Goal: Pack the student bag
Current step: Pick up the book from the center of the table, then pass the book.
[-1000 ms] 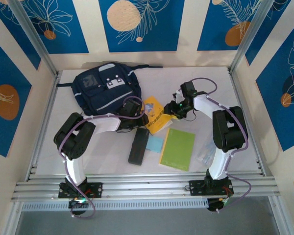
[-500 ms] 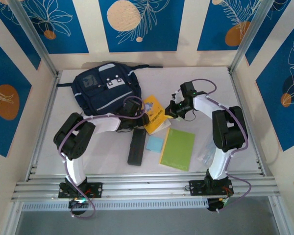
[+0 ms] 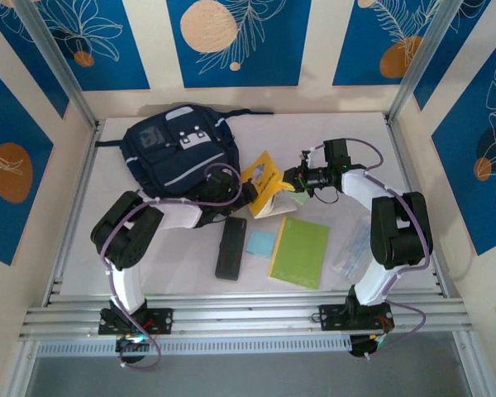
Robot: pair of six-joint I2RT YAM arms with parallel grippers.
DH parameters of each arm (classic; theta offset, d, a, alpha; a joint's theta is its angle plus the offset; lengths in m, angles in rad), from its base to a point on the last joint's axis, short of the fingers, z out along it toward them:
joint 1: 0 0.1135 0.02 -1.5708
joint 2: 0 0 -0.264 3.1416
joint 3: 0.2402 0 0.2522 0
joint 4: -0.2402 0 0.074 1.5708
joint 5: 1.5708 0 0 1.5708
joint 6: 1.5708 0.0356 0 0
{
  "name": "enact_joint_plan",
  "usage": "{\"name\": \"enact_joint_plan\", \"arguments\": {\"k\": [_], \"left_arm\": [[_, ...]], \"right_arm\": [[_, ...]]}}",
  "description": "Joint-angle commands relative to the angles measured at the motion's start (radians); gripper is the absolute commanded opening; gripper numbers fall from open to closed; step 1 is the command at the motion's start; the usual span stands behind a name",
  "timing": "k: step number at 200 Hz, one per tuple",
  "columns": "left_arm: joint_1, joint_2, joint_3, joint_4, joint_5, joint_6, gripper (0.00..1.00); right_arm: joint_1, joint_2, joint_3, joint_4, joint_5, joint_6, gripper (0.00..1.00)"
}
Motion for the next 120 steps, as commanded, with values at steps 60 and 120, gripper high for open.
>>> {"name": "enact_joint_plan", "arguments": {"k": [60,120], "left_arm": [[-0.043,0.090,-0.058,0.315,0.024,-0.203,0.76],[-0.045,0.010,-0.063,0.291,-0.005,-0.140,0.29]], "right_arm": [[-0.002,-0.004,-0.255,0.495,-0.194,0.348,0.00],[-0.052,-0.055,-0.270,0.301,-0.111,0.218,0.01]]}}
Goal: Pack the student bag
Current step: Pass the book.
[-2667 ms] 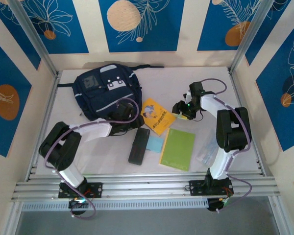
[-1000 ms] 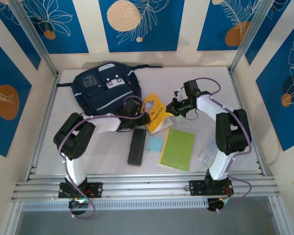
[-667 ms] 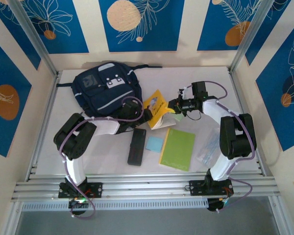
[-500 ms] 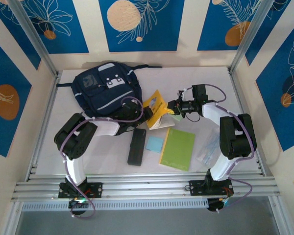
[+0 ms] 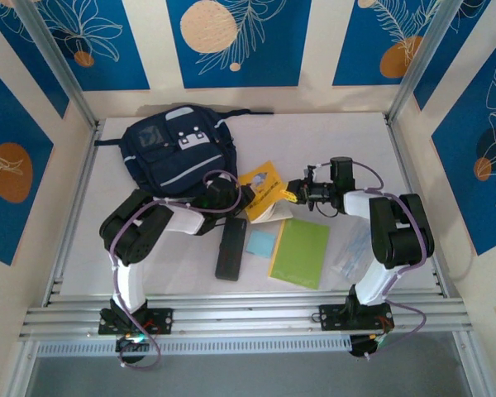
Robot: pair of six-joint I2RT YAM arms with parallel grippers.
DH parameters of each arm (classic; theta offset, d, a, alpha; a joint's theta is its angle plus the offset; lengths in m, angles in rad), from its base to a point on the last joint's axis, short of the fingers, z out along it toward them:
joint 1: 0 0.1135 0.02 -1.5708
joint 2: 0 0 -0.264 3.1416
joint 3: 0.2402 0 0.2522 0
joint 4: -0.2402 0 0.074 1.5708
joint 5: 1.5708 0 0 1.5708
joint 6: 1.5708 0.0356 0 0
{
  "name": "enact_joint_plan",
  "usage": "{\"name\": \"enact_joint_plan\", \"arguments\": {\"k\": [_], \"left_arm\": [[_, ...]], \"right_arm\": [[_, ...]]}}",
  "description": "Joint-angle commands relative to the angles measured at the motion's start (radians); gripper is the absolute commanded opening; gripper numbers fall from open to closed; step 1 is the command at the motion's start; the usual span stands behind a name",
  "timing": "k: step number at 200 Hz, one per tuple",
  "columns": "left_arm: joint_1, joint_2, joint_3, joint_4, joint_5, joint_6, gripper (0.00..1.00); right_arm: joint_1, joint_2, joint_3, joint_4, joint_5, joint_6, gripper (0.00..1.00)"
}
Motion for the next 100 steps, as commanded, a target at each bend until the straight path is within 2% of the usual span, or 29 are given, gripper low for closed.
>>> {"name": "enact_joint_plan", "arguments": {"k": [1,14,26,30,34,52,64,100], "left_arm": [[-0.027,-0.056,0.006,0.049,0.013,0.037,0.27],[-0.027,-0.066,0.013,0.042,0.014,0.047,0.12],[-0.026,-0.068,0.028,0.043,0.021,0.049,0.03],[-0.027,-0.067,0.035,0.042,0.024,0.049,0.02],[-0.027,-0.066,0.044,0.041,0.027,0.051,0.00],[-0.027,-0.063,0.089,0.040,0.037,0.058,0.00],[-0.025,-0.063,0.127,0.042,0.039,0.071,0.00],[0.004,-0.095,0.240,0.022,0.000,0.134,0.00]], "right_arm": [[-0.004,-0.055,0.001,-0.146,-0.021,-0.074,0.01],[-0.002,-0.081,0.028,-0.247,0.017,-0.134,0.14],[-0.001,-0.108,0.043,-0.321,0.053,-0.171,0.36],[-0.001,-0.124,0.050,-0.355,0.072,-0.189,0.45],[-0.001,-0.134,0.054,-0.376,0.088,-0.198,0.50],[0.002,-0.206,0.067,-0.515,0.209,-0.253,0.82],[0.003,-0.244,0.071,-0.572,0.257,-0.275,0.99],[0.021,-0.310,0.068,-0.611,0.299,-0.256,0.99]]}}
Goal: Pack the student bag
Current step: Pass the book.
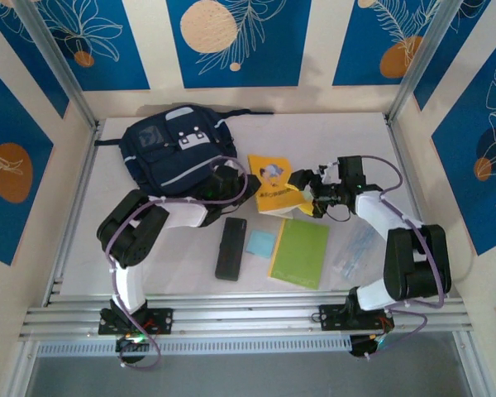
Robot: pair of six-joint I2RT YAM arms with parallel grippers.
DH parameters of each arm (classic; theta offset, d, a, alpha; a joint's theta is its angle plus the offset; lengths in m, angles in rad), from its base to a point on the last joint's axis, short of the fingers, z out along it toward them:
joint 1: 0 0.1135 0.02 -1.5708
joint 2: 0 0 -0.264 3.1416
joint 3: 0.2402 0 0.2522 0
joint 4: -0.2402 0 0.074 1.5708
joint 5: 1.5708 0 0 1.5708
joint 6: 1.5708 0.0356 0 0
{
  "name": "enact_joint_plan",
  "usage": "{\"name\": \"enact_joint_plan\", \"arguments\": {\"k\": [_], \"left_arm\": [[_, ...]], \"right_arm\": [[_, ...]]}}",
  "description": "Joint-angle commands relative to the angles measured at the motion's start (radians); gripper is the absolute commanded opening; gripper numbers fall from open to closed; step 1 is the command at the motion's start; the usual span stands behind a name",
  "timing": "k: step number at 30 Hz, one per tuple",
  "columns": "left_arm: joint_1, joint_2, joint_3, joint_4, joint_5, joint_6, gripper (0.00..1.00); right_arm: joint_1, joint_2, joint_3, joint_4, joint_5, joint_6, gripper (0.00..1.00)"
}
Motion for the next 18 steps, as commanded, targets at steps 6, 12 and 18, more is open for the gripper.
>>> {"name": "enact_joint_plan", "arguments": {"k": [6,12,18], "left_arm": [[0.044,-0.133,0.151,-0.009,-0.141,0.140,0.00],[0.049,-0.175,0.132,0.004,-0.211,0.096,0.00],[0.038,-0.196,0.042,0.103,-0.266,-0.006,0.00]], "right_arm": [[0.080,-0.062,-0.002,0.005,0.057,0.111,0.99],[0.203,-0.009,-0.040,0.369,0.092,0.359,1.00],[0.324,0.103,-0.048,0.717,0.215,0.631,1.00]]}}
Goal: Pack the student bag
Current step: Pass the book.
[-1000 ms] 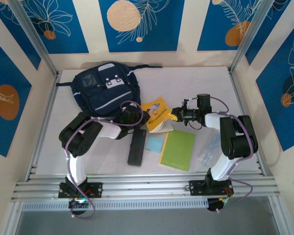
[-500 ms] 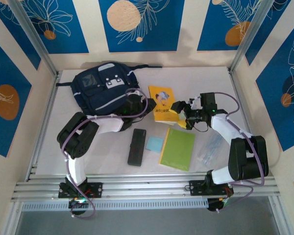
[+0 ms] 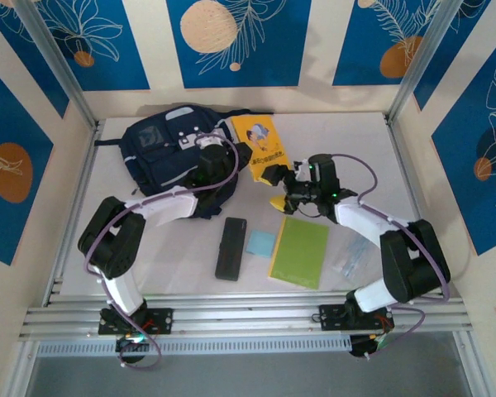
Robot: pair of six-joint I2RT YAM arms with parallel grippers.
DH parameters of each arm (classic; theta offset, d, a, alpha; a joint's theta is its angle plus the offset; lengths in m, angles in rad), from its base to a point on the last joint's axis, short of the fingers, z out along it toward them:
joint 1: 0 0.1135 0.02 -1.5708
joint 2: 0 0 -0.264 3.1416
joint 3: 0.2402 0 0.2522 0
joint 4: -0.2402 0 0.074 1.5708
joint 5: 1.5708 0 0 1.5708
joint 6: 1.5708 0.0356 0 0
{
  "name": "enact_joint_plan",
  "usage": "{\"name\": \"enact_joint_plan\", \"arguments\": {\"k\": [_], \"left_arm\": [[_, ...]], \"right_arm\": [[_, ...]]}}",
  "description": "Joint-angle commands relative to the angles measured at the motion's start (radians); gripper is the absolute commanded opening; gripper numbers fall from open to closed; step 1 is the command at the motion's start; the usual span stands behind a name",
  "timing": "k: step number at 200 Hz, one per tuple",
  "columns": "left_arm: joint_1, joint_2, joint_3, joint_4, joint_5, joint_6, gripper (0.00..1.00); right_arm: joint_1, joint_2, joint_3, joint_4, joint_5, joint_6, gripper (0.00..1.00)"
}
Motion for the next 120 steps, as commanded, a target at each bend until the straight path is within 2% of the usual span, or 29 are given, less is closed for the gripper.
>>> {"name": "enact_joint_plan", "arguments": {"k": [1,29,45,55,61,67,68,70,74,84,97,108,112,120], "left_arm": [[-0.012,-0.055,-0.050,0.144,-0.075,-0.071,0.00],[-0.022,-0.076,-0.092,0.177,-0.109,-0.103,0.00],[-0.025,-0.091,-0.116,0.181,-0.117,-0.114,0.00],[-0.025,-0.099,-0.133,0.181,-0.120,-0.123,0.00],[-0.025,-0.103,-0.144,0.184,-0.119,-0.129,0.00],[-0.024,-0.107,-0.155,0.187,-0.120,-0.137,0.00],[-0.025,-0.107,-0.157,0.187,-0.120,-0.138,0.00],[-0.025,-0.108,-0.161,0.187,-0.119,-0.139,0.00],[-0.025,-0.112,-0.167,0.188,-0.117,-0.142,0.00],[-0.025,-0.121,-0.185,0.187,-0.111,-0.147,0.00],[-0.024,-0.135,-0.205,0.176,-0.101,-0.147,0.00],[-0.022,-0.149,-0.218,0.156,-0.084,-0.135,0.00],[-0.021,-0.156,-0.220,0.147,-0.072,-0.125,0.05],[-0.015,-0.166,-0.218,0.116,-0.035,-0.097,0.21]], "right_arm": [[0.067,0.085,-0.015,0.319,0.096,0.247,1.00],[0.102,0.157,-0.041,0.500,0.171,0.350,0.96],[0.107,0.166,-0.067,0.577,0.226,0.371,0.88],[0.106,0.161,-0.068,0.569,0.250,0.360,0.78],[0.105,0.157,-0.066,0.558,0.260,0.351,0.69],[0.105,0.153,-0.068,0.553,0.272,0.345,0.53],[0.104,0.154,-0.068,0.552,0.277,0.344,0.47],[0.104,0.154,-0.068,0.552,0.277,0.344,0.47],[0.103,0.152,-0.067,0.552,0.283,0.342,0.35],[0.100,0.153,-0.061,0.547,0.290,0.335,0.17],[0.096,0.154,-0.047,0.532,0.285,0.317,0.02],[0.092,0.155,-0.034,0.515,0.275,0.303,0.00],[0.090,0.157,-0.028,0.510,0.268,0.297,0.00],[0.087,0.157,-0.023,0.504,0.257,0.284,0.00]]}}
